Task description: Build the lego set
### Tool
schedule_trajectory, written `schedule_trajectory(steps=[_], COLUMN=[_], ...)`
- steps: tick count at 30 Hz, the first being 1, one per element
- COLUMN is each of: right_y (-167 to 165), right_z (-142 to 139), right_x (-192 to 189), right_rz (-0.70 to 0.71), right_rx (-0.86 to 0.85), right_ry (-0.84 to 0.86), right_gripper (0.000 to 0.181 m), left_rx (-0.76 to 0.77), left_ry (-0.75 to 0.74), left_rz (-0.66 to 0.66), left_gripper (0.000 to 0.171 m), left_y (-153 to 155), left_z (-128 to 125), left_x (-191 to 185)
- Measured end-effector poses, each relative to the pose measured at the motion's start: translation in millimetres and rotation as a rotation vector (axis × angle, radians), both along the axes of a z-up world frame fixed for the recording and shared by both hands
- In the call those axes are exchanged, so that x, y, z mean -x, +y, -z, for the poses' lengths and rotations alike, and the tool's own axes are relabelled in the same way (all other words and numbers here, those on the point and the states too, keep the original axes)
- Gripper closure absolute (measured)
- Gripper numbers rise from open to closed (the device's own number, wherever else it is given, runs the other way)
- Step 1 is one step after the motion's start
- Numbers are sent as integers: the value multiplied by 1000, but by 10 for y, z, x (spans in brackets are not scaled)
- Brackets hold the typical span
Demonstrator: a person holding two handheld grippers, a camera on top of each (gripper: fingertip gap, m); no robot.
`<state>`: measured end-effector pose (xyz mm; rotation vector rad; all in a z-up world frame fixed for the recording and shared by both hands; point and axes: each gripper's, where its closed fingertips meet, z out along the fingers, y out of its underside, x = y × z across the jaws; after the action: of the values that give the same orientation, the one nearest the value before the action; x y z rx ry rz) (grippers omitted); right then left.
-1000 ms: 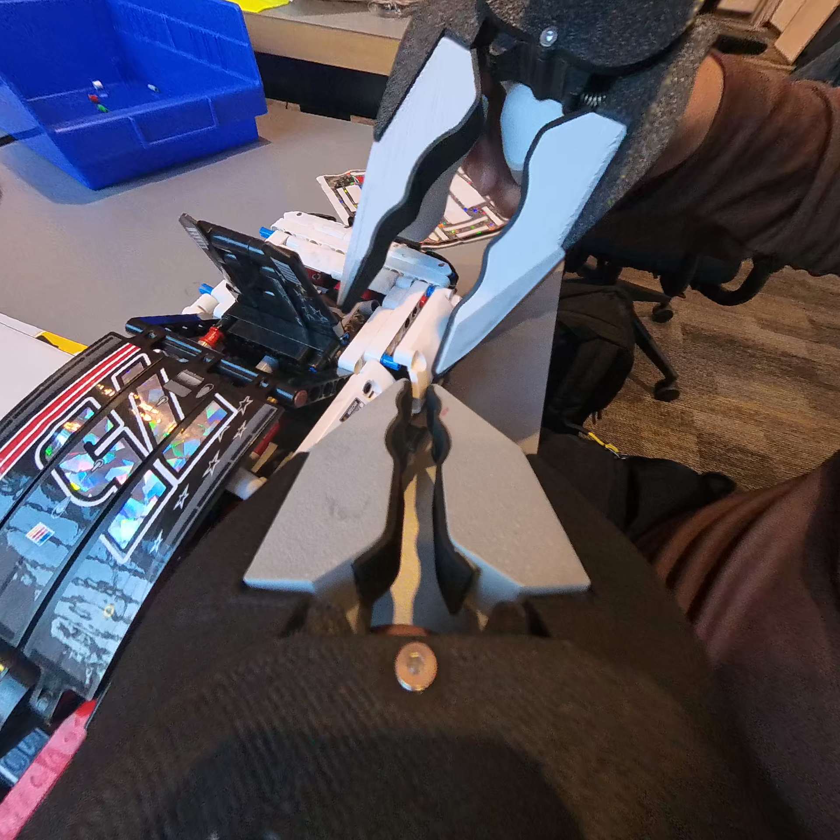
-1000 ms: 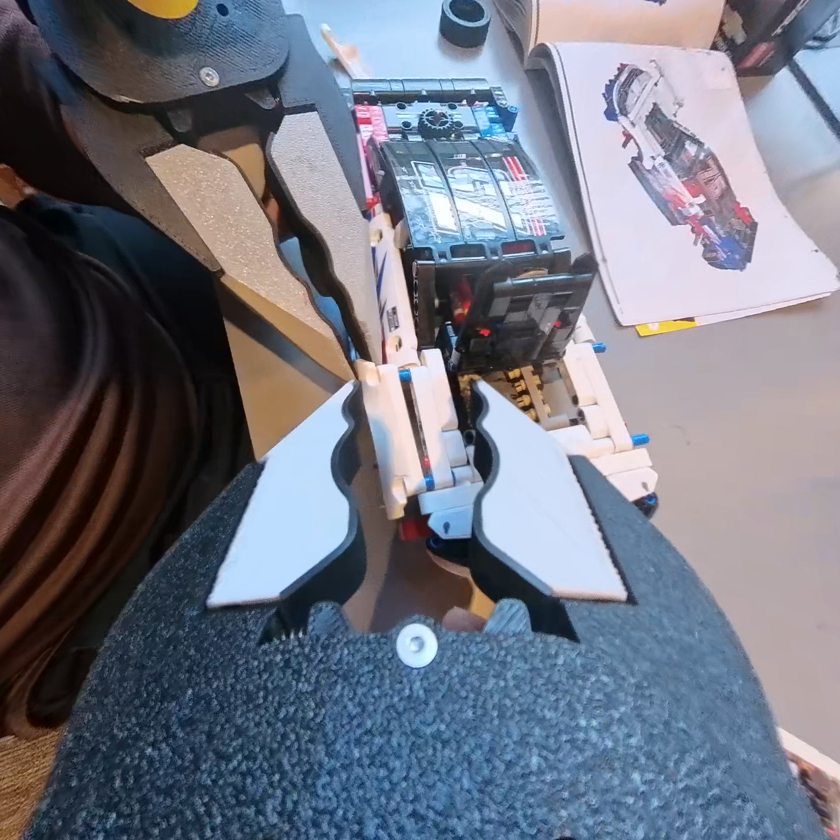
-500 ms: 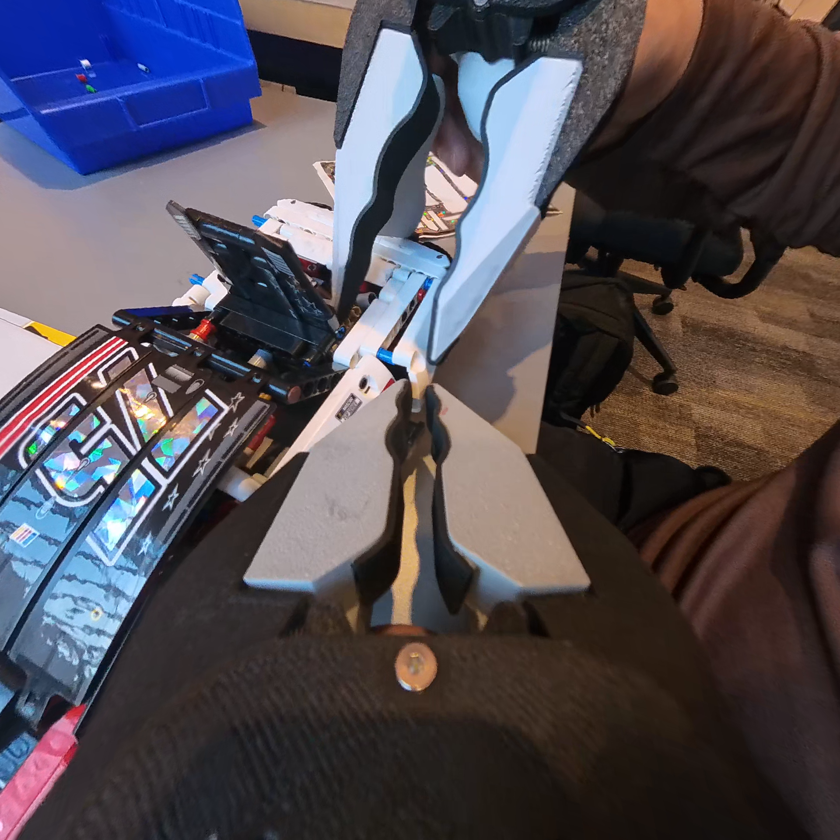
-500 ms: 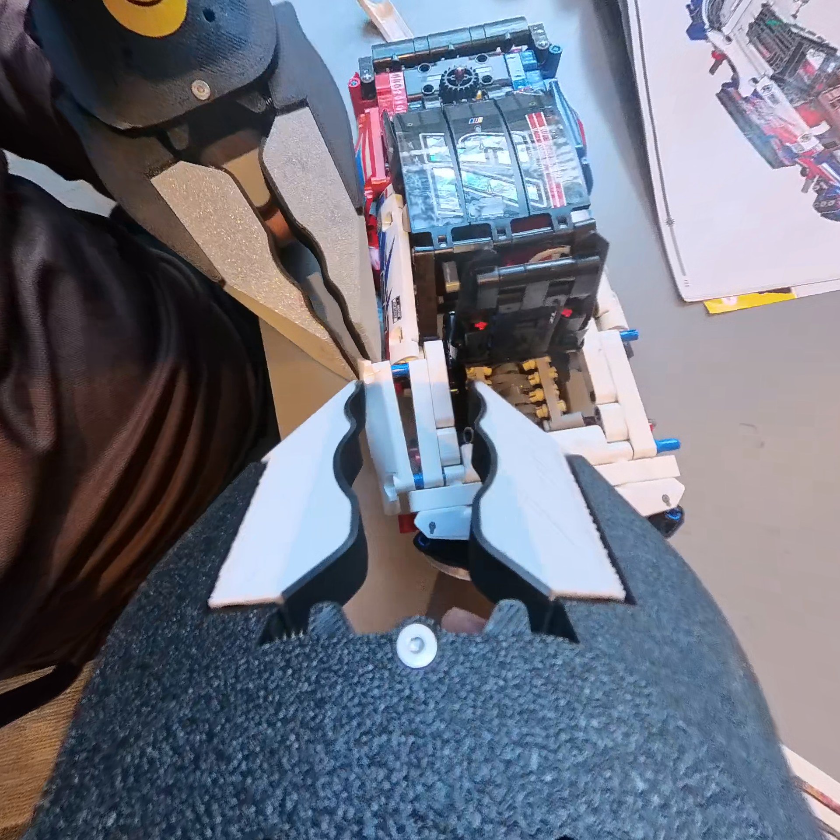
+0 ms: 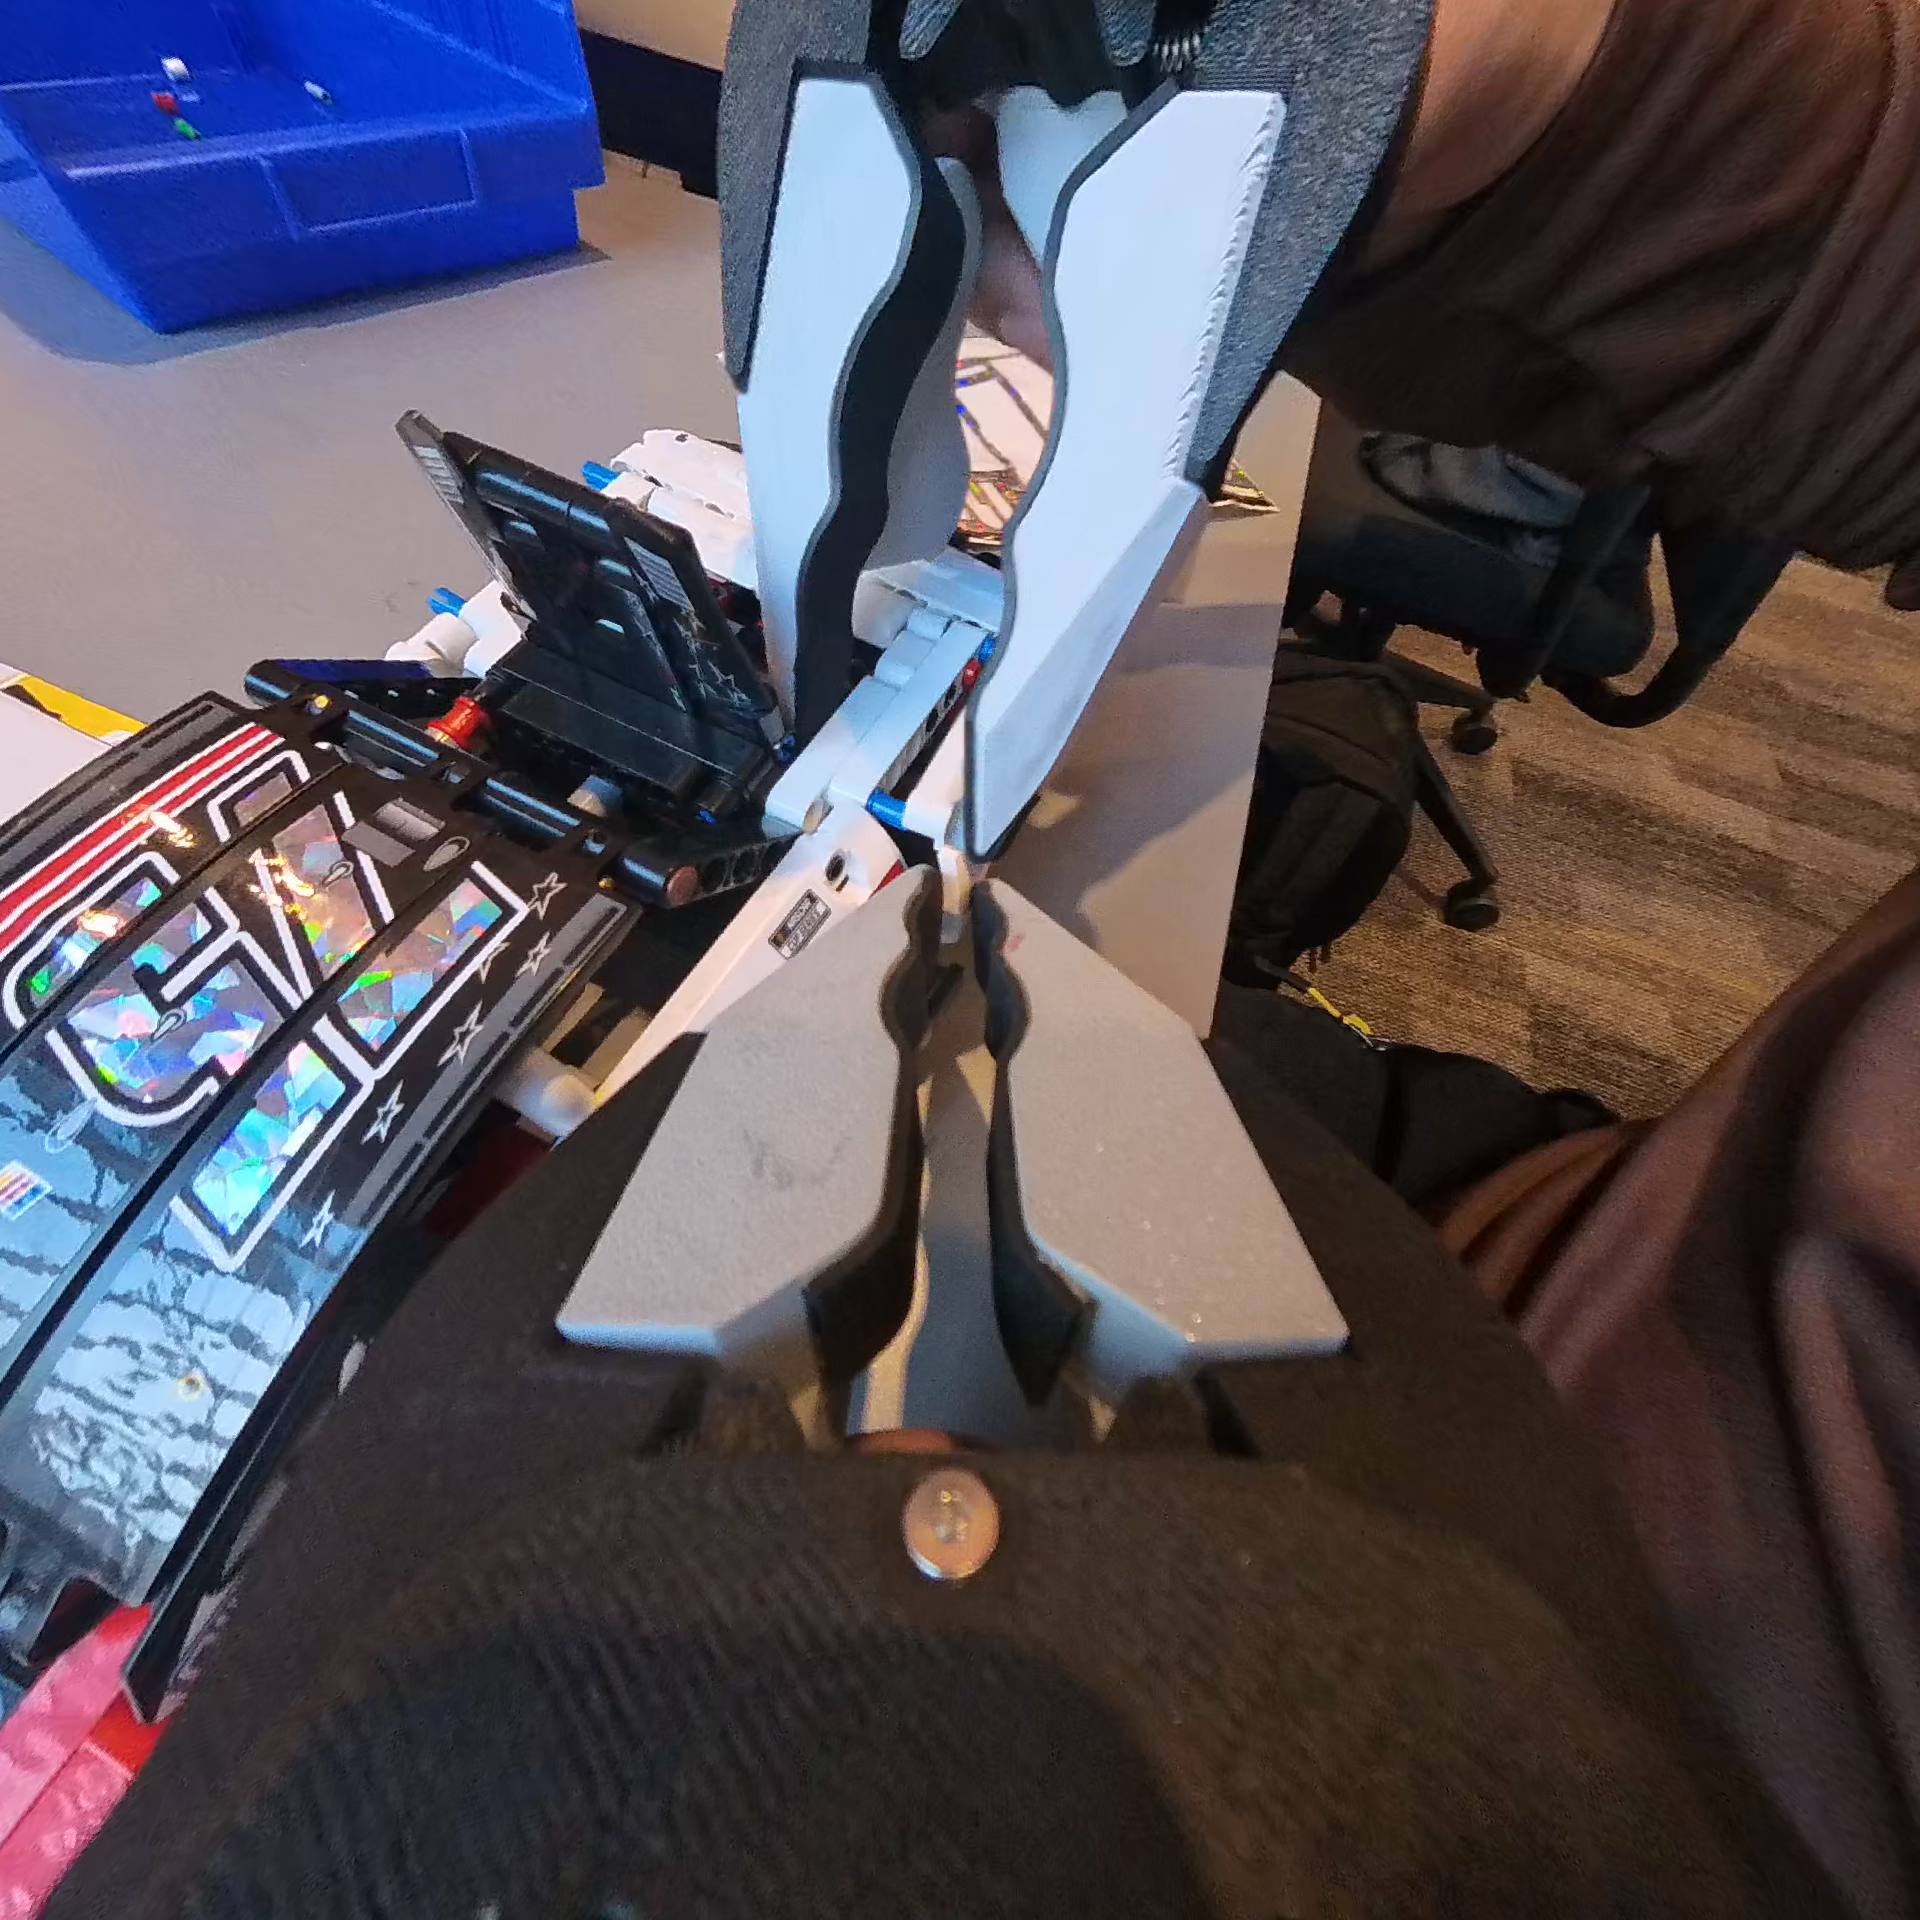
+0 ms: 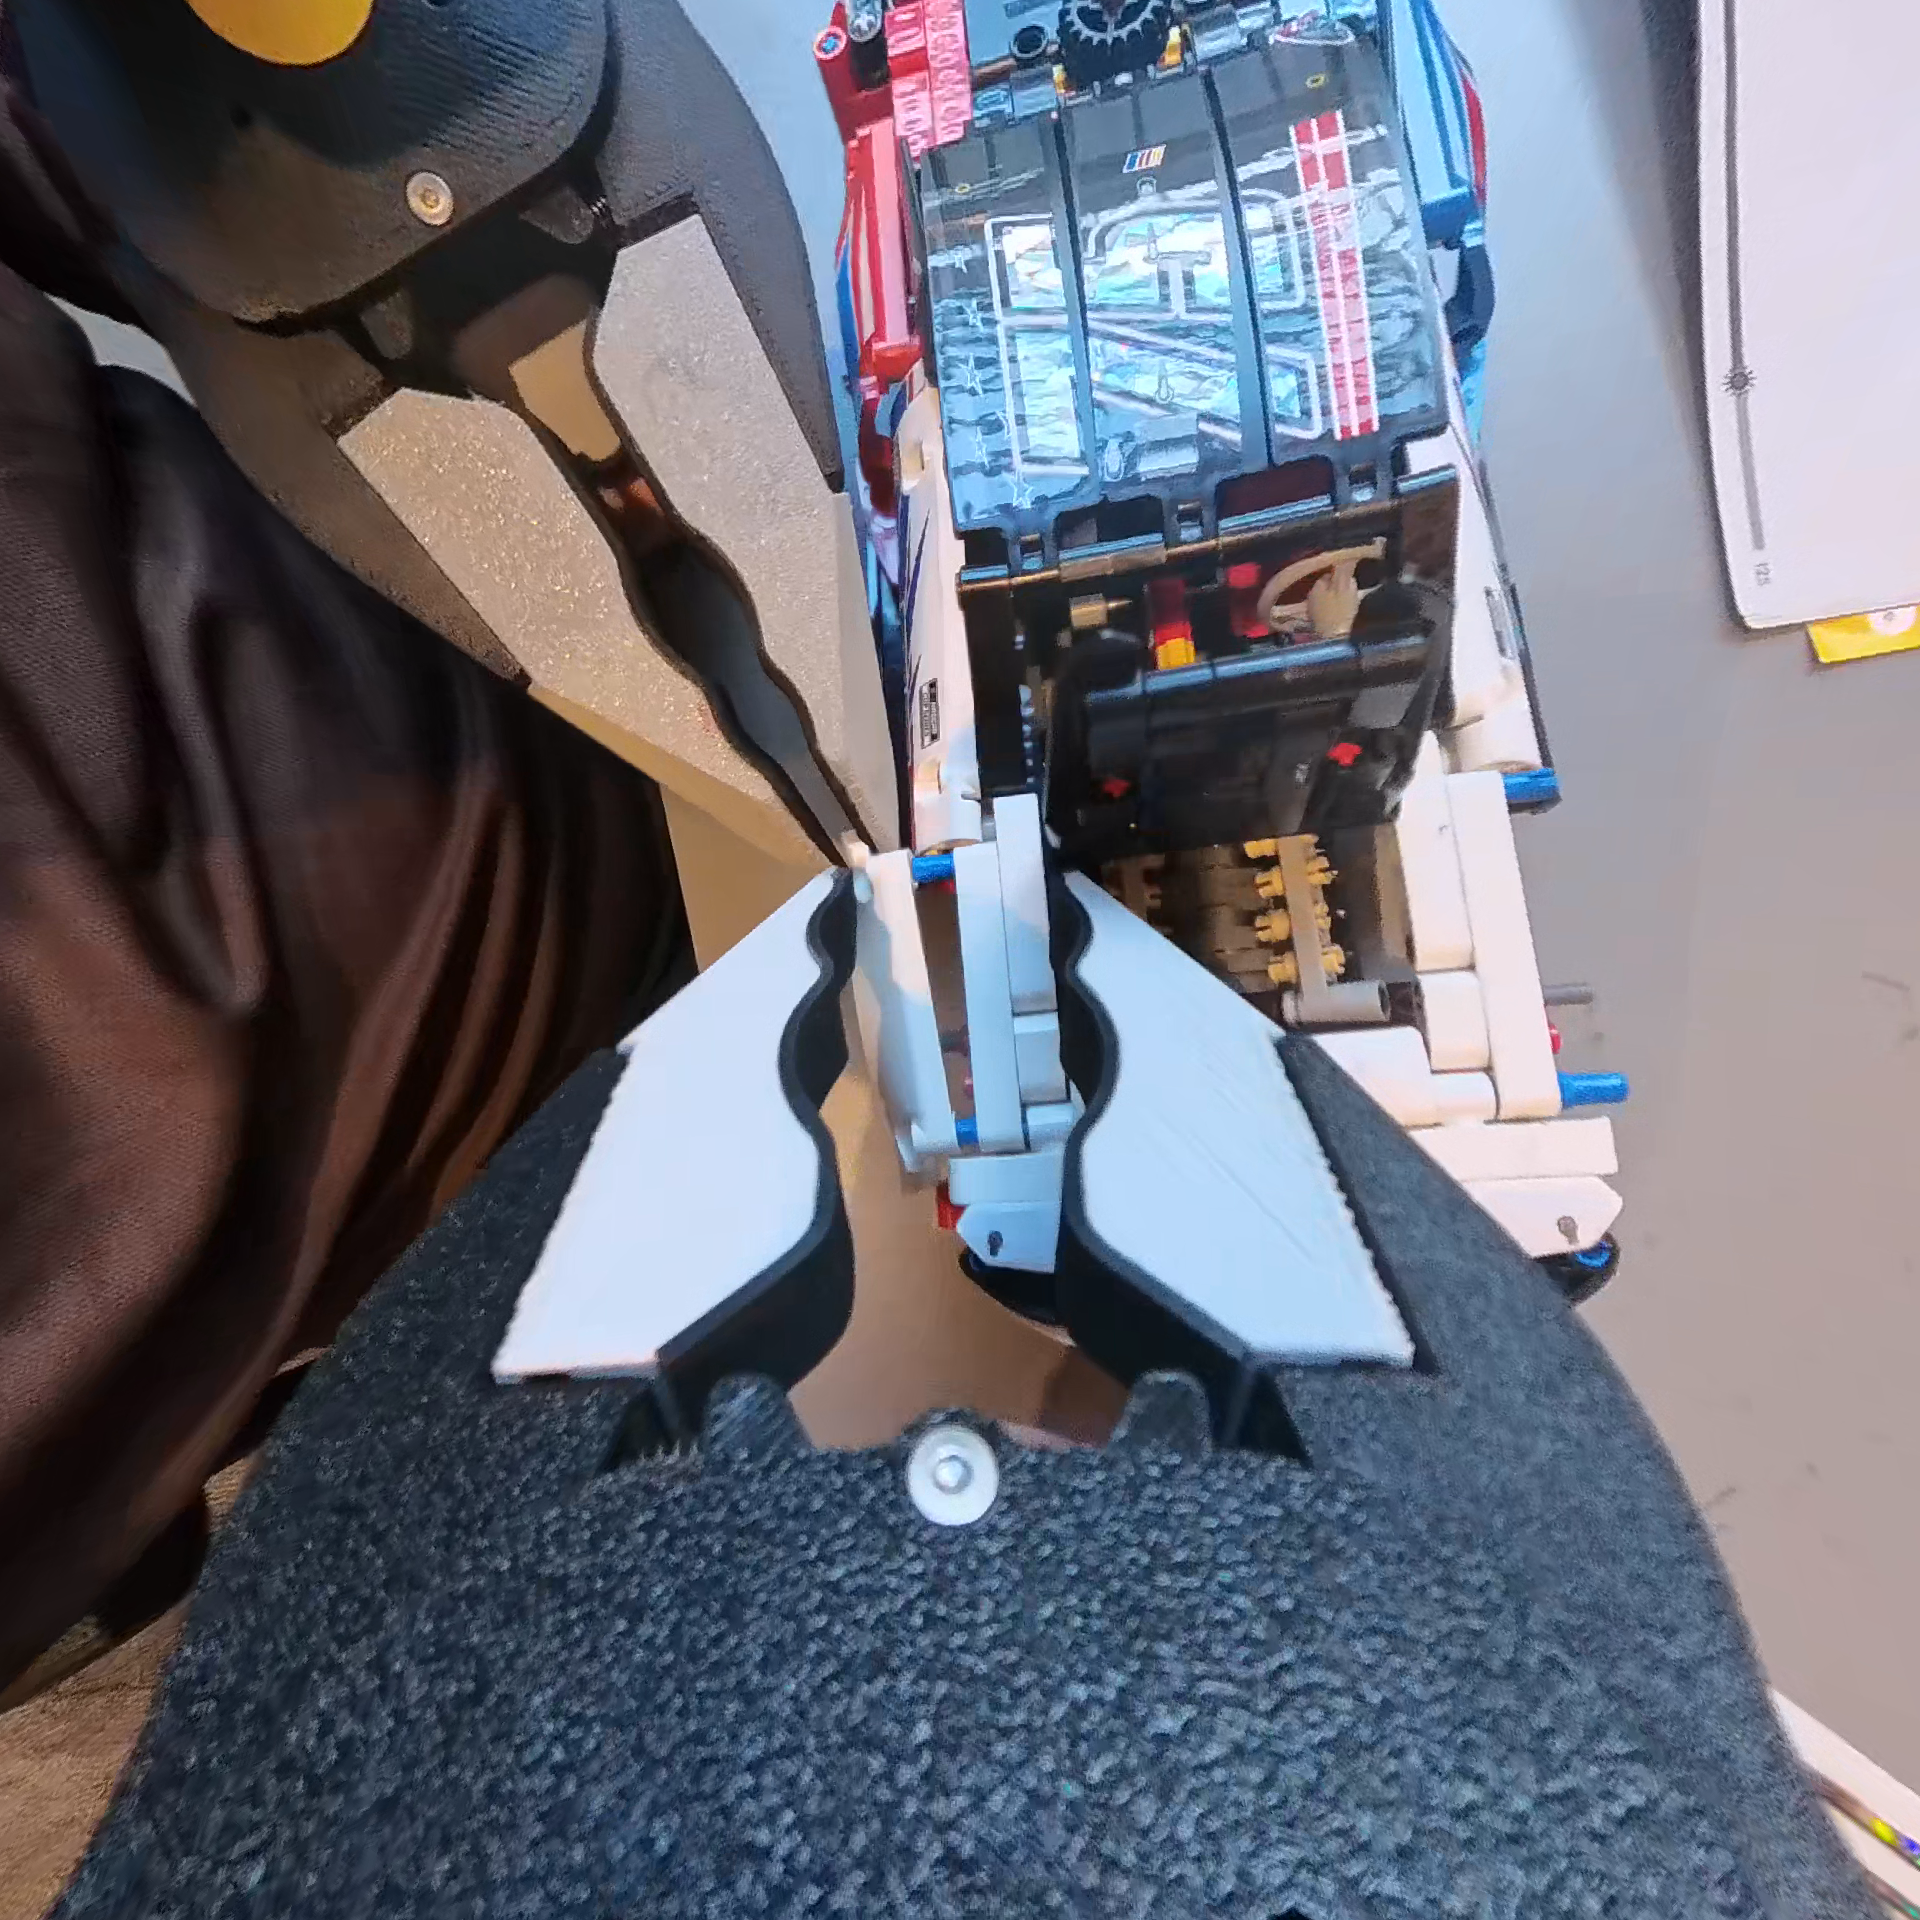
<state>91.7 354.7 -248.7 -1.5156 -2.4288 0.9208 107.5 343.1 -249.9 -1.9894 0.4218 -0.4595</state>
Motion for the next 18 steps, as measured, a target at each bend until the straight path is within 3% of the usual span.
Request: schedule_trajectory(steps=[1,9,18], right_y=[-2,6,13], right_z=[2,-35,-31], right_x=[2,-31,-19], right_rz=[5,29,26], right_rx=[5,91,60], right_ry=[-8,-34,-7], right_gripper=[144,144,146], left_rx=[5,23,3], left_ry=[-7,-43,-9], left_rz=[0,22,7], left_gripper=[169,169,169], left_y=[0,-11,-14], left_z=[1,-1,-5], left_x=[0,-21,-14])
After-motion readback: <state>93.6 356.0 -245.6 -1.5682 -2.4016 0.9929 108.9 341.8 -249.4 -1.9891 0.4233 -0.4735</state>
